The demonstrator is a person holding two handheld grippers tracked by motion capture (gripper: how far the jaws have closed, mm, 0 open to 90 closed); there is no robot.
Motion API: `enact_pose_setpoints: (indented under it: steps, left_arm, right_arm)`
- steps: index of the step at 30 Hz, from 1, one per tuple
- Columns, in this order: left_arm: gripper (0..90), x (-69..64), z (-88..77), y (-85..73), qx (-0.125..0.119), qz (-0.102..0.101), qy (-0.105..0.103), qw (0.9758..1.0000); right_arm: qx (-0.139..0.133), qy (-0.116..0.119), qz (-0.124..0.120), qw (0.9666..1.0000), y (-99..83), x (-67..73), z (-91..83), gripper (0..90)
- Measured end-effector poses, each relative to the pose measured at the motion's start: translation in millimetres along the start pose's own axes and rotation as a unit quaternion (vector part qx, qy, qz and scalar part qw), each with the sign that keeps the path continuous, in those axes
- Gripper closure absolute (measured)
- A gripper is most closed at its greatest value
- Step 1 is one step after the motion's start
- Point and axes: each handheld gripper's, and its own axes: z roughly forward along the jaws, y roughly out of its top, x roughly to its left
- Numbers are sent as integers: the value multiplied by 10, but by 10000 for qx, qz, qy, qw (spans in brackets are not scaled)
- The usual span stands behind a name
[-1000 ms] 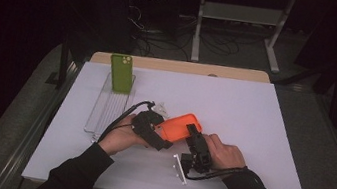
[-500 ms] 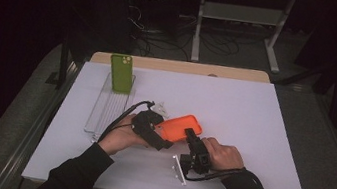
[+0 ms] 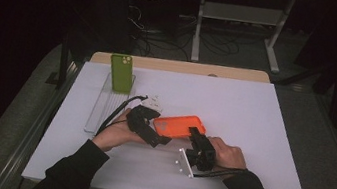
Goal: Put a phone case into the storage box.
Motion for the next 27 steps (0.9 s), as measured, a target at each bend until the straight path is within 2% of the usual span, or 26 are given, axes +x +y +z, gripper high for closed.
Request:
enact_pose_setpoints:
  steps: [4, 7, 9, 10, 11, 12, 13, 14, 15, 17, 18, 19, 21, 22, 23, 25, 27]
  left_arm:
    - [0, 21, -30, -3, -107, -50, 7, 9999]
    - [0, 35, -48, 0, -46, 1, 45, 10000]
    - [0, 53, -48, 4, -42, 138, 36, 9999]
    - [0, 54, -48, 5, -42, 154, 41, 9999]
    - [0, 52, -50, 5, -46, 137, 46, 9999]
    - [0, 38, -52, 3, -49, 32, 55, 10000]
    - [0, 41, -57, 4, -48, 67, 77, 9999]
    - [0, 38, -58, 4, -57, 37, 86, 9999]
    - [0, 39, -59, 3, -69, 25, 96, 9999]
    - [0, 32, -53, 0, -145, -61, 137, 9998]
    - [0, 27, -51, 0, -198, -119, 146, 9996]
    - [0, 30, -53, 0, -204, -127, 150, 9996]
    - [0, 45, -63, 3, -225, -59, 191, 9995]
    - [0, 66, -79, 7, -162, 87, 220, 9996]
    - [0, 68, -83, 6, -151, 91, 224, 9996]
    - [0, 70, -87, 5, -146, 80, 233, 9996]
    - [0, 70, -86, 6, -180, 91, 241, 9995]
  right_arm:
    - [67, 272, 522, 9982, -49, -65, -8, 778]
    - [25, 353, 957, 9948, -71, -121, -12, 779]
    - [-16, 408, 1069, 9934, -91, -156, -7, 779]
    - [-20, 452, 1198, 9918, -100, -176, -7, 779]
    - [-19, 550, 1451, 9879, -102, -183, -11, 779]
    - [-17, 599, 1535, 9863, -109, -195, -11, 779]
    - [-56, 624, 1485, 9869, -127, -215, -1, 779]
    - [1, 735, 1850, 9800, -116, -210, -15, 779]
    - [-36, 761, 2083, 9751, -114, -207, -11, 779]
    - [-27, 876, 2266, 9700, -131, -224, -5, 779]
    - [-43, 904, 2319, 9685, -139, -233, -1, 779]
    - [-51, 989, 2453, 9644, -151, -251, 3, 779]
    - [-42, 1068, 2666, 9579, -167, -273, 8, 779]
    - [-60, 1102, 2730, 9557, -177, -283, 13, 779]
    - [-71, 1145, 2859, 9514, -193, -300, 19, 779]
    - [-67, 1238, 3028, 9450, -211, -316, 25, 779]
    - [-49, 1322, 3346, 9330, -231, -334, 27, 779]
